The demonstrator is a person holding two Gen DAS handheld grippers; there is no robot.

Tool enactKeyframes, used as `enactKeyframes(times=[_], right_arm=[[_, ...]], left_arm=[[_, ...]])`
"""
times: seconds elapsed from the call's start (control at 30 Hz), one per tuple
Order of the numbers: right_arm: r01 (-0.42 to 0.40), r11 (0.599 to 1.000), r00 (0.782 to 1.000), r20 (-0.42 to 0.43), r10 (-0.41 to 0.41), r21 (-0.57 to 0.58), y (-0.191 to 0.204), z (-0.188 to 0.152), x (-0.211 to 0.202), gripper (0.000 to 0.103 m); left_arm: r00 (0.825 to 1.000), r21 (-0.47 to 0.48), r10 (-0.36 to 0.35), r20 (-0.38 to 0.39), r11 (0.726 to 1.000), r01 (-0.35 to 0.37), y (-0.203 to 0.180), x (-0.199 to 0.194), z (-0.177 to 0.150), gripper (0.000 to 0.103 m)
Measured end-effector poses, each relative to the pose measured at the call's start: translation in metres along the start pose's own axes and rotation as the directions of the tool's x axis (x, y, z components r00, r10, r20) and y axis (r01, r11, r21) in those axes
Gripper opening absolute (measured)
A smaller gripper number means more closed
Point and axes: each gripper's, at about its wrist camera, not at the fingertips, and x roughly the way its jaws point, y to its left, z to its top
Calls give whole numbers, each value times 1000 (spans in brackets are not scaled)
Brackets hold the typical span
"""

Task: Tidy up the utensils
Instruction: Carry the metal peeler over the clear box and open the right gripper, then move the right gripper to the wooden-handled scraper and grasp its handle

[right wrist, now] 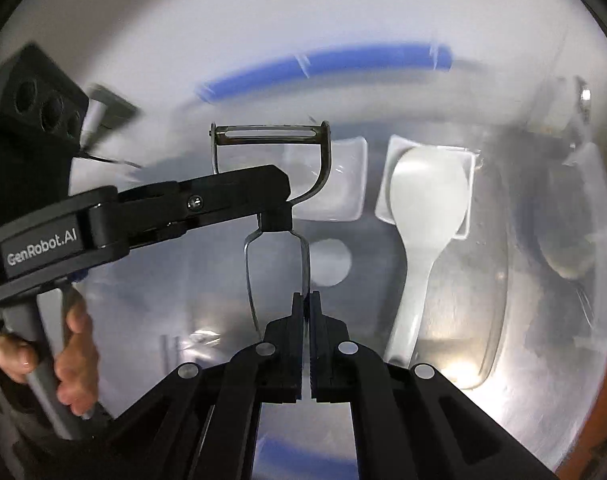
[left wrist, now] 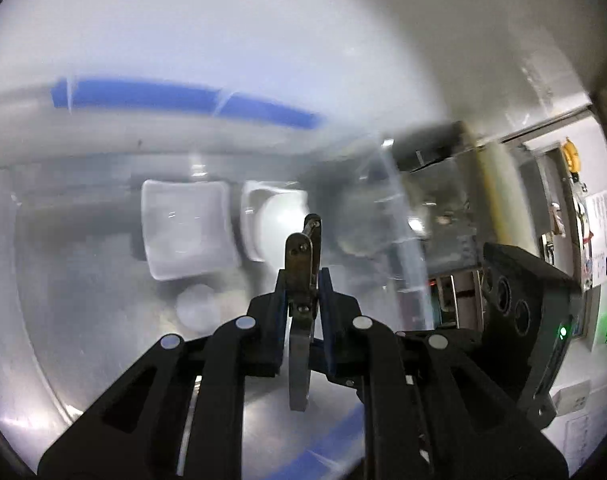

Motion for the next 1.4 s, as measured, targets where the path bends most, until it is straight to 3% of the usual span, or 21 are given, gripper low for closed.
enactKeyframes(times=[0.2,0.33,0.4,0.43,0.47,0.5,0.53,0.7,0.73,0.8,0.83,0.9,1.0,1.1,1.17,1.23,1.4], right_arm=[[105,994,986,-129,-109,-41,1,19,57,5],[137,988,971,-191,-148,-69,4,18,84,5],[131,990,969,-203,-138,-47,1,18,87,3],[135,990,970,-197,-140,-42,-1,19,87,3],[139,990,972,-187,-142,-30,-4,18,85,3],[135,991,977,-165,-136,-20,-7,17,81,3],[128,992,983,-133,-128,-14,-9,14,71,3],[110,992,993,45,-107,-69,13,-16,-1,9],[90,992,994,75,-84,-89,20,-27,-17,11],[44,986,991,128,-23,-162,40,-61,-51,30],[32,979,990,143,-3,-201,51,-79,-61,33],[5,954,988,148,41,-301,76,-122,-75,34],[-42,915,995,66,74,-402,109,-165,-61,34],[-35,895,999,-51,13,-445,129,-205,-6,34],[-23,904,989,-142,-42,-427,135,-226,40,34],[-24,920,975,-214,-65,-391,138,-240,71,34],[-90,939,956,-294,-12,-331,155,-258,103,34]], left_arm=[[995,-80,33,-96,996,-41,43,40,11,14],[978,-81,135,-161,985,-149,54,55,7,16],[967,-66,188,-171,977,-202,55,59,5,24],[959,-53,227,-173,970,-239,53,63,8,28],[949,-37,270,-166,960,-279,51,62,8,41],[947,-31,280,-155,957,-288,49,59,8,55],[949,-25,286,-132,956,-291,46,52,7,60],[952,65,305,34,950,-306,0,-6,-11,65],[950,86,305,71,947,-311,-10,-22,-19,66],[936,122,313,163,935,-334,-33,-59,-43,66],[930,140,298,214,933,-331,-43,-82,-61,66],[920,141,274,281,936,-321,-54,-118,-89,78],[903,107,237,358,950,-292,-49,-164,-136,80],[880,22,260,397,956,-292,-29,-191,-187,80],[870,-55,306,386,949,-310,-3,-199,-215,80],[876,-124,331,351,944,-307,21,-204,-234,80],[892,-326,387,233,895,-303,91,-190,-293,80]])
